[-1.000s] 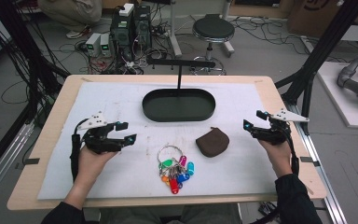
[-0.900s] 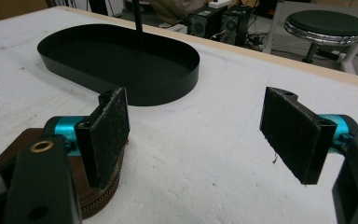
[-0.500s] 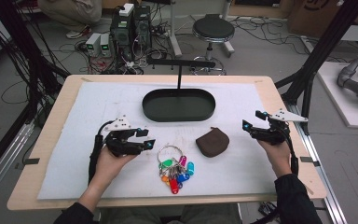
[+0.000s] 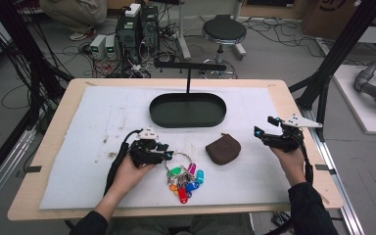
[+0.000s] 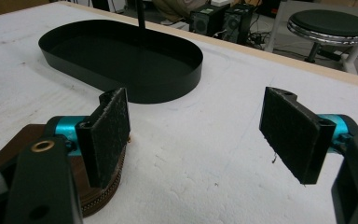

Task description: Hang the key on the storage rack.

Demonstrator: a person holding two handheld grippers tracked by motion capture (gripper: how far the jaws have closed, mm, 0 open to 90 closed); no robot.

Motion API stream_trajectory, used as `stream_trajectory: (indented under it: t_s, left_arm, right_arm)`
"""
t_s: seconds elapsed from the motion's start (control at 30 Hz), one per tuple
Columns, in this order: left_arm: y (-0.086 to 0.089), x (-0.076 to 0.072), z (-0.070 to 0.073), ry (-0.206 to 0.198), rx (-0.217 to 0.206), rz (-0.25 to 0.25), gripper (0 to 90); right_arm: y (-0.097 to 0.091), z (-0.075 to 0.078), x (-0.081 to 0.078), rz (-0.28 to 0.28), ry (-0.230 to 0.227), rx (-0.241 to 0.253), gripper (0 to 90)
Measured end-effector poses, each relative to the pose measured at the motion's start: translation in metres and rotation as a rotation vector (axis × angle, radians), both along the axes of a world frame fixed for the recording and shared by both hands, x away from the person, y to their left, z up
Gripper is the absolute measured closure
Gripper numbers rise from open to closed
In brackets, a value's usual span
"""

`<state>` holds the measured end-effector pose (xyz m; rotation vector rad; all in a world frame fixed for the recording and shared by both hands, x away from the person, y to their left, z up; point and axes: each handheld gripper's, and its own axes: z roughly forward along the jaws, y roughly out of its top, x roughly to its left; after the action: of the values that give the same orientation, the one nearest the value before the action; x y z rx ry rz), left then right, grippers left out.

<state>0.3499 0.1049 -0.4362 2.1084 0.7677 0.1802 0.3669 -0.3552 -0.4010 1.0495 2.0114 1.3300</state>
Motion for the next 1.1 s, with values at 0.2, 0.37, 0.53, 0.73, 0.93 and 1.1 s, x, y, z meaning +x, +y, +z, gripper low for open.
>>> stream_trajectory:
  t_s: [0.2, 0.37, 0.53, 0.73, 0.93, 1.1]
  left_arm:
    - [-0.006, 0.002, -0.006, 0.013, 0.059, 0.019, 69.7]
    - [-0.008, 0.001, -0.008, 0.014, 0.079, 0.023, 71.5]
    - [-0.01, -0.002, -0.008, -0.018, 0.105, 0.037, 76.4]
    - [-0.018, -0.009, -0.008, -0.052, 0.137, 0.031, 77.9]
    - [-0.018, -0.014, -0.012, -0.099, 0.134, 0.036, 83.6]
    - [-0.017, -0.014, -0.012, -0.09, 0.124, 0.042, 83.3]
  right_arm:
    - [0.001, -0.001, 0.0, 0.002, 0.005, 0.0, 24.9]
    - [0.001, -0.001, 0.0, 0.004, 0.003, -0.003, 25.0]
    - [0.001, -0.001, 0.0, 0.006, -0.001, -0.004, 25.0]
    - [0.001, 0.0, 0.0, 0.007, -0.003, -0.002, 25.0]
    - [0.002, -0.001, 0.0, 0.015, -0.004, -0.002, 25.0]
    - [0.003, 0.0, -0.001, 0.018, -0.005, -0.006, 25.1]
